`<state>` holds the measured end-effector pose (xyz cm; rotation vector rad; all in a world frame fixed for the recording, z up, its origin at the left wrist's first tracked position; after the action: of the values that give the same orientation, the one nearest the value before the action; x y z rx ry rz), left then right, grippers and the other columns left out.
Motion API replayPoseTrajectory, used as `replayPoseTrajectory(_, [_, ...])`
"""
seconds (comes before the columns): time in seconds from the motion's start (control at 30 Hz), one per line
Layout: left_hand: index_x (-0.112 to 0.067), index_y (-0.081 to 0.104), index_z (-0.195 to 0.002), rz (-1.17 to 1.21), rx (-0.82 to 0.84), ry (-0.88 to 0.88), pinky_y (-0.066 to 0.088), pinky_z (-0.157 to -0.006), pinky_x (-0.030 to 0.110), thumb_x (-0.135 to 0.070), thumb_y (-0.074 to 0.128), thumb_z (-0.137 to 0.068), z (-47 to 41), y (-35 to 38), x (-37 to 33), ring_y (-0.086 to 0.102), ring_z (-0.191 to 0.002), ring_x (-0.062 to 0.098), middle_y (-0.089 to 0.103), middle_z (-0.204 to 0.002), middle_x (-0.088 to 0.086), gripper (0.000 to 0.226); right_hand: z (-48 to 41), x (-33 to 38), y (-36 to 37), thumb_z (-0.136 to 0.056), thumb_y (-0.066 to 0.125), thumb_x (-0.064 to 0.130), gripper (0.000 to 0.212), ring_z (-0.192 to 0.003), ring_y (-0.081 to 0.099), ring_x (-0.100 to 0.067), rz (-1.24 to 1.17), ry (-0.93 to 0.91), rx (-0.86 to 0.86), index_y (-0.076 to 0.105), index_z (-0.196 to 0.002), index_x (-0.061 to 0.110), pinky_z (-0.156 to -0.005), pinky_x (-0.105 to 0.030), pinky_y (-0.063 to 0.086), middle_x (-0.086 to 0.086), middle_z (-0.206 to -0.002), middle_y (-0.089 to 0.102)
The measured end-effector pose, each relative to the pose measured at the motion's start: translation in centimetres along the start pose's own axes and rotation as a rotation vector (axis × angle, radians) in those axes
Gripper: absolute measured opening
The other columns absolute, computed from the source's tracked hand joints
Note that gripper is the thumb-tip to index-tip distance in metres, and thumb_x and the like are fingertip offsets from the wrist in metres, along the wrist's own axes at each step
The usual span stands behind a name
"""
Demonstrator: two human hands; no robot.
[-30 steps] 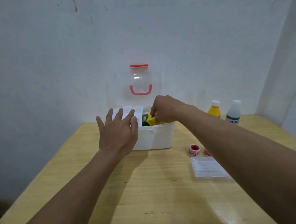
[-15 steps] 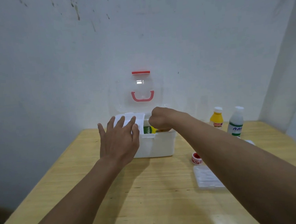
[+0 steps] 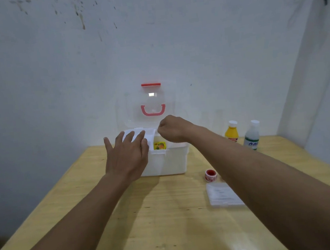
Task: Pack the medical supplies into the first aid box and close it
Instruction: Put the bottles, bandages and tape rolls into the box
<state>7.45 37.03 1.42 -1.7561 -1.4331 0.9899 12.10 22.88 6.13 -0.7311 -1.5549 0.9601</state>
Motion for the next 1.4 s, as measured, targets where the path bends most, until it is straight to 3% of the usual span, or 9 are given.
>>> replayPoseTrajectory(0.1, [-0.029, 0.037, -0.148, -0.023, -0.032, 0.016, 0.006, -0.115, 0.063, -0.043, 0.013, -0.102, 0.1, -0.6, -1.0, 0.024, -0.146, 0.025, 0.044, -0.15, -0.002, 0.054, 1.7, -0.2, -1.2, -0.097, 0.043, 0.022, 0.035, -0.109, 0.061, -0.029, 0.105, -0.083, -0.02, 0.066, -0.116, 0.004, -0.095, -0.04, 0.05, -0.011, -0.119, 0.067])
replayPoseTrajectory(0.27, [-0.033, 0.031, -0.15, -0.01, 0.019, 0.011, 0.001, -0.112, 0.067, -0.048, 0.007, -0.101, 0.9, -0.3, -2.7, 0.011, -0.149, 0.03, 0.036, -0.156, 0.003, 0.057, 4.6, -1.2, -3.3, -0.1, 0.044, 0.031, 0.049, -0.133, 0.048, -0.027, 0.221, -0.111, -0.055, 0.049, -0.144, 0.012, -0.104, -0.034, 0.039, -0.007, -0.148, 0.05])
replayPoseTrajectory(0.57, [-0.04, 0.012, -0.154, -0.115, 0.151, 0.0, -0.01, -0.111, 0.067, -0.054, -0.004, -0.096, 1.6, 0.8, -2.7, -0.004, -0.15, 0.035, 0.012, -0.164, 0.007, 0.061, 11.5, -4.3, -4.7, -0.103, 0.037, 0.046, 0.061, -0.145, 0.032, -0.025, 0.358, -0.059, -0.012, 0.028, -0.156, 0.017, -0.112, -0.037, 0.03, -0.005, -0.158, 0.036])
replayPoseTrajectory(0.8, [-0.04, 0.01, -0.154, -0.108, 0.187, 0.001, -0.009, -0.112, 0.066, -0.054, -0.003, -0.096, 1.8, 0.6, -2.6, -0.007, -0.149, 0.035, 0.005, -0.164, 0.009, 0.061, 16.4, -7.1, -1.9, -0.101, 0.04, 0.047, 0.064, -0.143, 0.034, -0.028, 0.445, -0.013, 0.06, 0.031, -0.154, 0.014, -0.111, -0.04, 0.032, -0.009, -0.156, 0.038])
replayPoseTrajectory(0.93, [-0.041, 0.01, -0.154, -0.119, 0.193, 0.002, -0.009, -0.111, 0.067, -0.054, -0.004, -0.096, 1.8, 0.6, -2.5, -0.008, -0.149, 0.035, 0.004, -0.164, 0.009, 0.061, 18.5, -8.6, 0.0, -0.1, 0.041, 0.04, 0.041, -0.121, 0.052, -0.029, 0.489, 0.005, 0.046, 0.054, -0.126, 0.012, -0.087, -0.036, 0.041, -0.008, -0.125, 0.057])
replayPoseTrajectory(1.1, [-0.041, 0.008, -0.154, -0.127, 0.215, 0.002, -0.007, -0.111, 0.068, -0.054, -0.003, -0.096, 1.7, 0.6, -2.6, -0.007, -0.149, 0.036, 0.003, -0.164, 0.009, 0.061, 20.6, -9.9, 1.3, -0.098, 0.043, 0.033, 0.033, -0.106, 0.057, -0.026, 0.573, 0.058, 0.09, 0.06, -0.116, 0.012, -0.078, -0.036, 0.046, -0.009, -0.117, 0.06])
replayPoseTrajectory(1.2, [-0.041, 0.007, -0.154, -0.116, 0.226, 0.0, -0.009, -0.111, 0.068, -0.055, -0.003, -0.096, 1.7, 0.6, -2.6, -0.009, -0.149, 0.035, 0.002, -0.164, 0.009, 0.061, 20.9, -10.4, 1.3, -0.093, 0.048, 0.022, 0.036, -0.114, 0.056, -0.025, 0.557, 0.054, 0.121, 0.056, -0.128, 0.018, -0.085, -0.037, 0.05, -0.006, -0.123, 0.056])
replayPoseTrajectory(1.3, [-0.041, 0.008, -0.154, -0.114, 0.229, 0.002, -0.009, -0.111, 0.067, -0.054, -0.002, -0.096, 1.7, 0.6, -2.7, -0.009, -0.149, 0.035, 0.002, -0.164, 0.009, 0.06, 21.5, -10.5, 0.4, -0.09, 0.047, 0.017, 0.062, -0.118, 0.046, -0.022, 0.585, 0.054, 0.133, 0.039, -0.149, 0.038, -0.085, -0.034, 0.038, -0.003, -0.13, 0.045])
replayPoseTrajectory(1.4, [-0.041, 0.009, -0.154, -0.102, 0.225, 0.0, -0.008, -0.112, 0.067, -0.054, -0.001, -0.097, 1.7, 0.5, -2.6, -0.007, -0.149, 0.035, 0.003, -0.164, 0.009, 0.059, 21.3, -10.7, -0.4, -0.094, 0.049, 0.021, 0.063, -0.11, 0.041, -0.022, 0.594, 0.032, 0.121, 0.033, -0.152, 0.041, -0.082, -0.03, 0.028, -0.005, -0.133, 0.043])
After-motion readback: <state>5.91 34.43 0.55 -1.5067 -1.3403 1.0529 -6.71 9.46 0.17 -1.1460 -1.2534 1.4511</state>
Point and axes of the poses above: each hand's wrist, its own z-axis away from the middle knuckle, its own y-axis out of the palm, x = y × z, the point moved 6 cm from there along -z, towards the middle knuckle
